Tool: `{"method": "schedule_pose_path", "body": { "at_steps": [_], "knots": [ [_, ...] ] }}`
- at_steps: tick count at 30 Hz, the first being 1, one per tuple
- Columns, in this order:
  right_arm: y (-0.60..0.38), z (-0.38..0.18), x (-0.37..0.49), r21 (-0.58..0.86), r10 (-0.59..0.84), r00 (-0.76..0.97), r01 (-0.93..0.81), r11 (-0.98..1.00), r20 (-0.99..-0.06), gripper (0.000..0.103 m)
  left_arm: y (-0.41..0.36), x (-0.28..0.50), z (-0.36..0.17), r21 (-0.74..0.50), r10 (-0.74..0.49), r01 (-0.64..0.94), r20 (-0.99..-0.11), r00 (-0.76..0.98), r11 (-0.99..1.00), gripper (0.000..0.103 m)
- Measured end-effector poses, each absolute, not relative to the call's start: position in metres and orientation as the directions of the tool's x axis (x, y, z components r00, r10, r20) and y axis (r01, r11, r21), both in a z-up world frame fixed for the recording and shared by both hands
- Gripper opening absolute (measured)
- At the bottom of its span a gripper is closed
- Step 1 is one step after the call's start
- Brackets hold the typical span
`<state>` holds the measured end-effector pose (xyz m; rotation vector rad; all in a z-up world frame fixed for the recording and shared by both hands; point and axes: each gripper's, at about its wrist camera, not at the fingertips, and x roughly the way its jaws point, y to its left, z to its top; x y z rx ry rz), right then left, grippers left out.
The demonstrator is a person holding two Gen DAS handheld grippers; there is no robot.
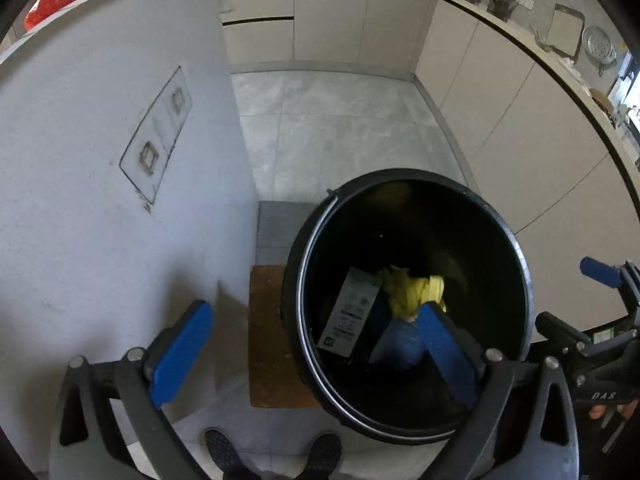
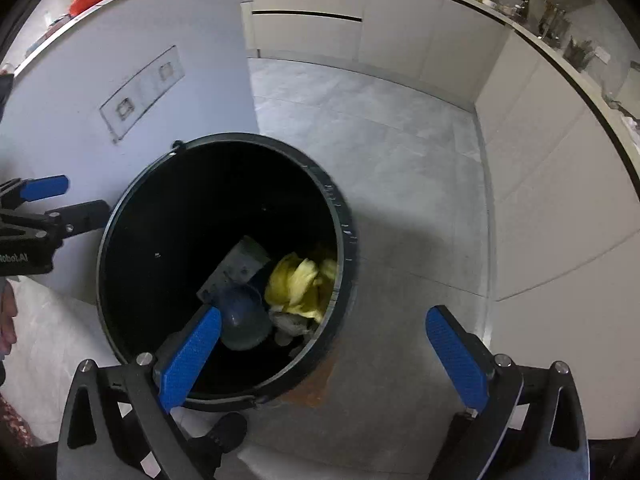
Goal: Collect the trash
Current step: 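Carry bowl and glove over the black bin and open both tools, then move both tools back toward the table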
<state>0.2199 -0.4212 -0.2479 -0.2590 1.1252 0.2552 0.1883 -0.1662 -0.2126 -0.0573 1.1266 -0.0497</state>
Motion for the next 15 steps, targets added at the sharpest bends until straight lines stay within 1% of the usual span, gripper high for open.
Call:
{"method": "schedule_pose_path", "body": {
  "at_steps": [12,15],
  "knots": [
    [-0.417,-0.227,0.215,-0.082,0.076,0.454,-0.319,0.944,-0.888,0.103,-0.161,0.19,-0.2,-0.068,-0.08,0.042,-0.886,0.457,0.997,0.103],
    [-0.412,-0.216,0.212,-0.09,0.07,0.47,-0.31,0.947,-0.88,0.103,-0.158,0.188,-0.189,-0.07,-0.084,0.047,-0.879,0.47,0.996,0.103]
  ]
}}
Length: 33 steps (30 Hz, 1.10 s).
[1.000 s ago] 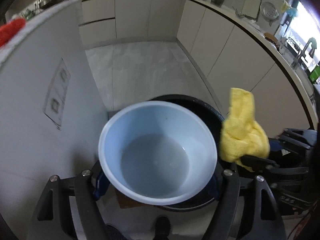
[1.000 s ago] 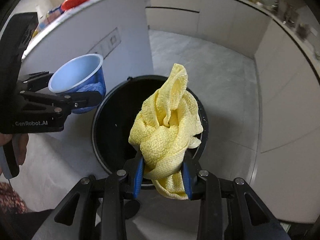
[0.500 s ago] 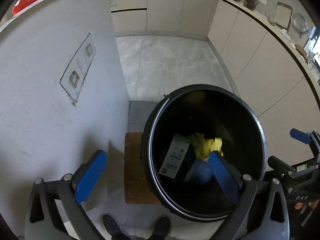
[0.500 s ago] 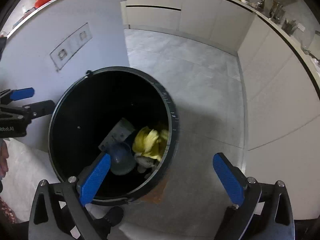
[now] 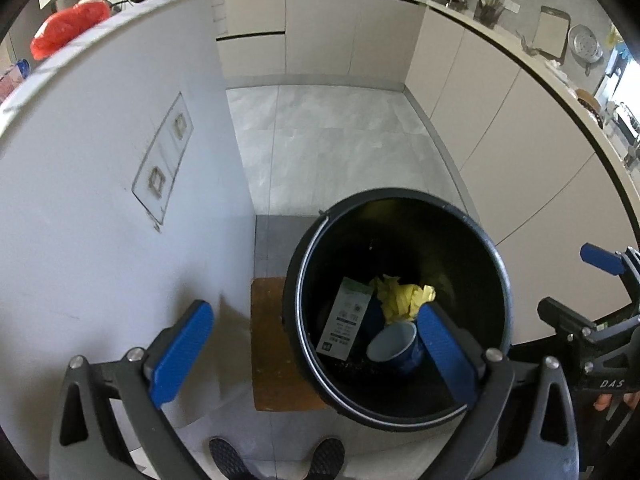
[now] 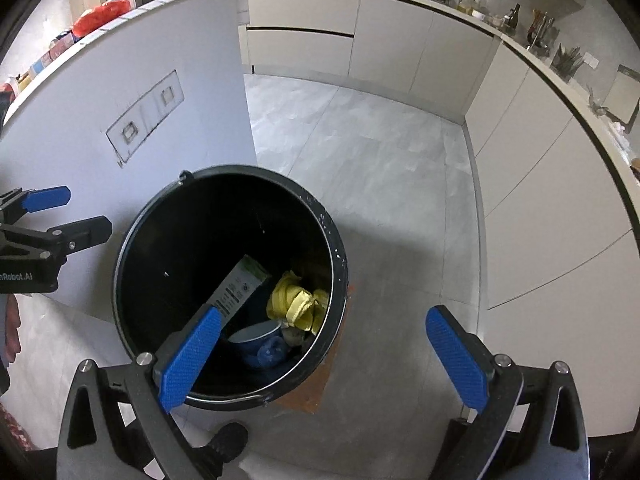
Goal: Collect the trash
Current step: 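Move both tools back toward the table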
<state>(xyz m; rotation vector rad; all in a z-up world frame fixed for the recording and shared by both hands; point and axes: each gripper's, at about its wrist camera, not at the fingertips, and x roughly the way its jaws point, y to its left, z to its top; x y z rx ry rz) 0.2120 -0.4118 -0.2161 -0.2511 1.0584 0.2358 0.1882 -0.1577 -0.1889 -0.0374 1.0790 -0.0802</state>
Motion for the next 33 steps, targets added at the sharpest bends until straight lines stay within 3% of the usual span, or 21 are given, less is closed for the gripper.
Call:
{"method": "schedule_pose_path", "body": {
  "at_steps": [14,33],
  "knots": [
    [-0.392,-0.115,0.192,0.003,0.099,0.611,-0.156,0.988,-0.785,0.103,-0.092,0.148,-0.082,-0.031,0.006,-0.045,-0.754,0.657,0.999,0.103],
    [-0.25,-0.05,0.189,-0.028,0.222,0.657,-0.348,0.937,-0.72,0.103,0.037,0.118,-0.047,-0.006,0.204,-0.285,-0.684,0.701,0.958,0.103]
  ]
}}
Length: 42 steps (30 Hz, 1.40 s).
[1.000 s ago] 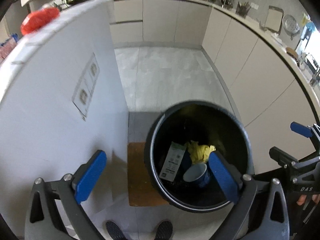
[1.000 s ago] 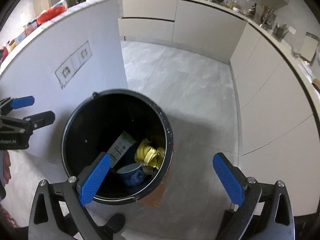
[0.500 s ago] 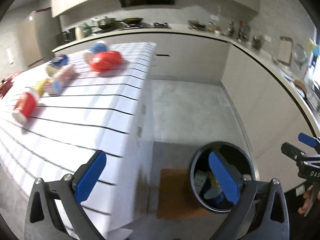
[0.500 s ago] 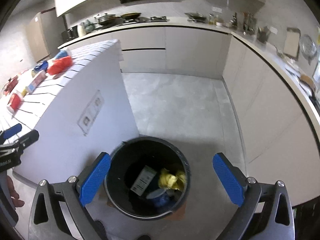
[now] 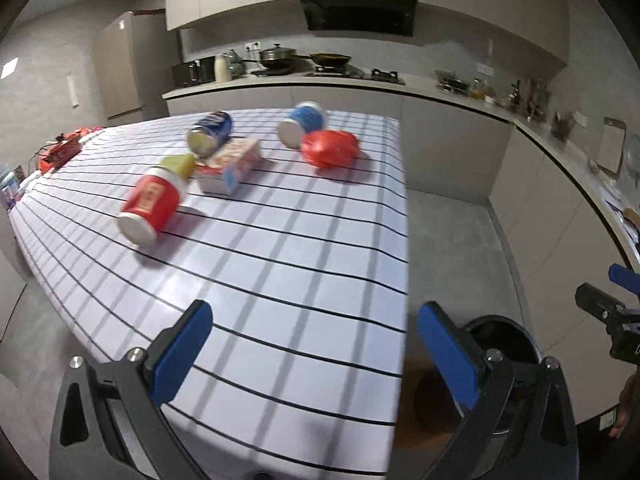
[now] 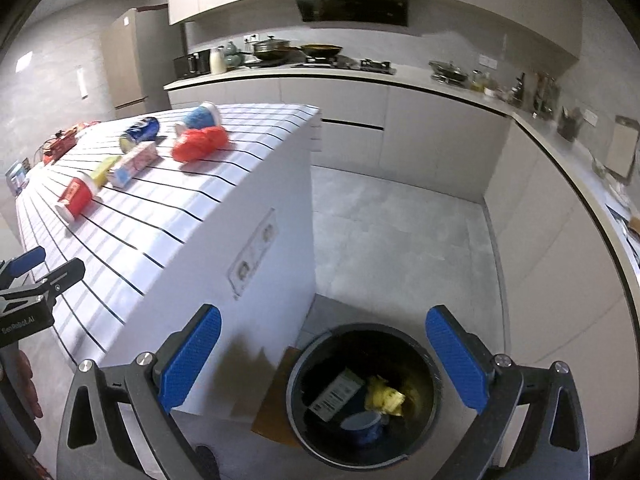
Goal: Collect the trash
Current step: 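Move both tools back toward the table, then grasp the red paper cup with left tool while right tool grasps red plastic bag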
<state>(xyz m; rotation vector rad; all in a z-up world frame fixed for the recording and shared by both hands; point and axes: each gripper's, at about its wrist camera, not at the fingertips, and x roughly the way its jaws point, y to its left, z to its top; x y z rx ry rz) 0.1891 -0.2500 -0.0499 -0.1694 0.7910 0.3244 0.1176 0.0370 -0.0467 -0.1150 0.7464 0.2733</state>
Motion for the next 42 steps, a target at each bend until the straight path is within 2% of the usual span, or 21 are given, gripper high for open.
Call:
{"method": "schedule_pose_path", "body": {
  "at_steps": [14,18,23,25,32,38,40,42],
  "knots": [
    [-0.134,-0.035,0.201,-0.005,0.296,0.65,-0.419,0.908,-0.7,0.103,0.138,0.109,-0.038,-0.035,0.255,-0.354,-0.629,0.735,0.935,0.103],
    [-0.106,-0.031,0.205,0.0,0.321,0.652,-0.442,0.897,-0.687,0.103,0.161,0.119,-0.044,-0.037,0.23,-0.342,-0.673,0.703,0.939,0.103],
    [-0.077,-0.033,0.219,-0.005,0.333,0.645,-0.463,0.887,-0.687,0.103,0.195,0.129,-0.05,-0.05,0.25,-0.376,-0.664,0.705,0.925,0.102],
    [-0.066,-0.035,0.227,-0.009,0.333,0.641,-0.468,0.884,-0.692,0.103,0.205,0.135,-0.053,-0.058,0.242,-0.372,-0.666,0.706,0.926,0.096],
    [-0.031,-0.044,0.252,-0.018,0.334,0.63,-0.484,0.875,-0.701,0.103,0.237,0.165,-0.069,-0.059,0.232,-0.371,-0.686,0.69,0.927,0.089],
    [-0.004,-0.053,0.287,-0.025,0.322,0.622,-0.482,0.876,-0.714,0.103,0.255,0.192,-0.082,-0.073,0.199,-0.36,-0.724,0.661,0.93,0.079],
    [0.006,-0.058,0.3,-0.032,0.313,0.617,-0.482,0.876,-0.722,0.103,0.262,0.197,-0.086,-0.087,0.185,-0.36,-0.735,0.653,0.929,0.068],
    [0.011,-0.062,0.308,-0.028,0.314,0.612,-0.483,0.875,-0.726,0.103,0.269,0.2,-0.087,-0.106,0.17,-0.358,-0.734,0.657,0.928,0.066]
  ]
}}
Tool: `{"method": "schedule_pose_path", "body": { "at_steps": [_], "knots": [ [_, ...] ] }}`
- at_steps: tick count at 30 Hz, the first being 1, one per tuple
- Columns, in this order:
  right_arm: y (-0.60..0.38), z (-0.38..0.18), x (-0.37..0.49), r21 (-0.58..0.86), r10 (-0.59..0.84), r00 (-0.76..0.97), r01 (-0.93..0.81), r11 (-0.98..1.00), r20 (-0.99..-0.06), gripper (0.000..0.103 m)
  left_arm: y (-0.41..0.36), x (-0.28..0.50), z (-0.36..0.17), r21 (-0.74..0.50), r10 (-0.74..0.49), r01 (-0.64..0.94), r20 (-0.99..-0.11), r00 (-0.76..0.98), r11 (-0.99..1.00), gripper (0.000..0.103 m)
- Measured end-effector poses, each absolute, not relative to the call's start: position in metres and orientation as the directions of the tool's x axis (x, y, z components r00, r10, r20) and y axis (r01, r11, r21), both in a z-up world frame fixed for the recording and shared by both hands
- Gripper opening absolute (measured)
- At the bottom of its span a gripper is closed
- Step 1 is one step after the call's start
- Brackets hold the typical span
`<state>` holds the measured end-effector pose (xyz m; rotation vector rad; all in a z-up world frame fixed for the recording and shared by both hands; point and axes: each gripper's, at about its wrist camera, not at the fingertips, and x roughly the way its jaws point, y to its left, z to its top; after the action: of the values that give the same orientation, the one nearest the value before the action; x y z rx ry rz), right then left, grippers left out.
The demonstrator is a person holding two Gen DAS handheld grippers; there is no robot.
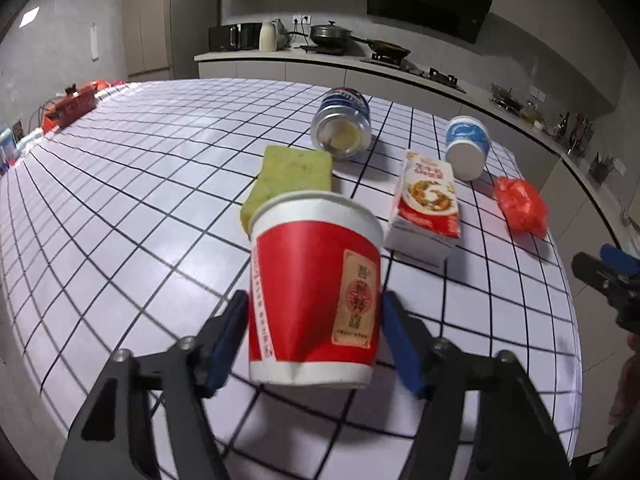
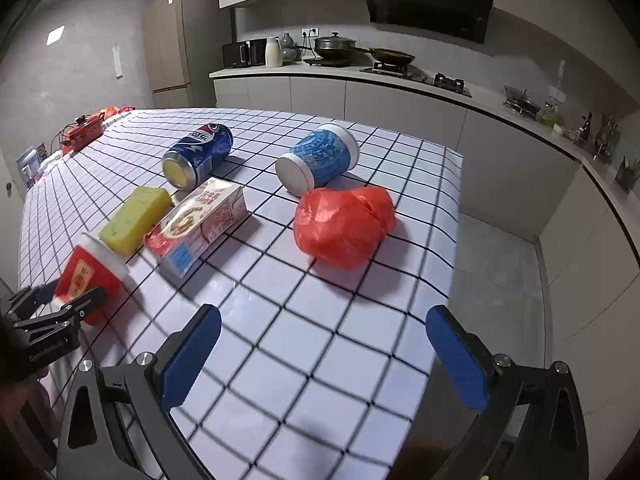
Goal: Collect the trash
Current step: 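Grasp the red paper cup with left tool while right tool grasps red plastic bag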
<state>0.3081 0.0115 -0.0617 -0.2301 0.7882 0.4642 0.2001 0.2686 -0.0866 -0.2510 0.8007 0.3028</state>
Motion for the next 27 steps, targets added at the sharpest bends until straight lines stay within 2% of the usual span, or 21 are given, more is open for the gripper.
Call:
{"method": "schedule_pose_path", "body": {
  "at_steps": [10,15,16,17,18,20,22,27],
  "knots": [
    [0.037,-0.086,0.368,-0.011,0.293,0.583,-0.461,0.887,-0.758,0.102,0.29,0.226,-0.084,-0.124,0.147,-0.344,-0.735,0.662,0.931,0.064],
    [0.044,-0.1,0.396,-0.005,0.278,0.552,-0.455,0.891,-0.786,0.082,0.293,0.233,-0.085,-0.12,0.144,-0.337,-0.736,0.662,0.934,0.064],
    [0.046,-0.103,0.401,0.001,0.279,0.542,-0.456,0.89,-0.793,0.074,0.294,0.233,-0.085,-0.122,0.142,-0.335,-0.735,0.663,0.934,0.063],
    [0.046,-0.104,0.402,0.005,0.28,0.536,-0.458,0.889,-0.796,0.055,0.293,0.232,-0.084,-0.118,0.143,-0.332,-0.734,0.664,0.936,0.063],
    [0.046,-0.106,0.404,0.011,0.283,0.527,-0.46,0.888,-0.802,0.042,0.292,0.232,-0.084,-0.117,0.143,-0.331,-0.733,0.665,0.937,0.062],
    [0.045,-0.105,0.402,0.028,0.297,0.522,-0.462,0.886,-0.799,0.03,0.29,0.227,-0.082,-0.113,0.147,-0.327,-0.725,0.673,0.938,0.061],
    [0.042,-0.103,0.397,0.038,0.313,0.523,-0.47,0.882,-0.793,0.026,0.288,0.224,-0.079,-0.117,0.145,-0.324,-0.72,0.679,0.939,0.06],
    [0.033,-0.092,0.371,0.034,0.331,0.541,-0.486,0.874,-0.773,0.024,0.277,0.213,-0.073,-0.117,0.139,-0.313,-0.713,0.688,0.943,0.059]
  ]
}}
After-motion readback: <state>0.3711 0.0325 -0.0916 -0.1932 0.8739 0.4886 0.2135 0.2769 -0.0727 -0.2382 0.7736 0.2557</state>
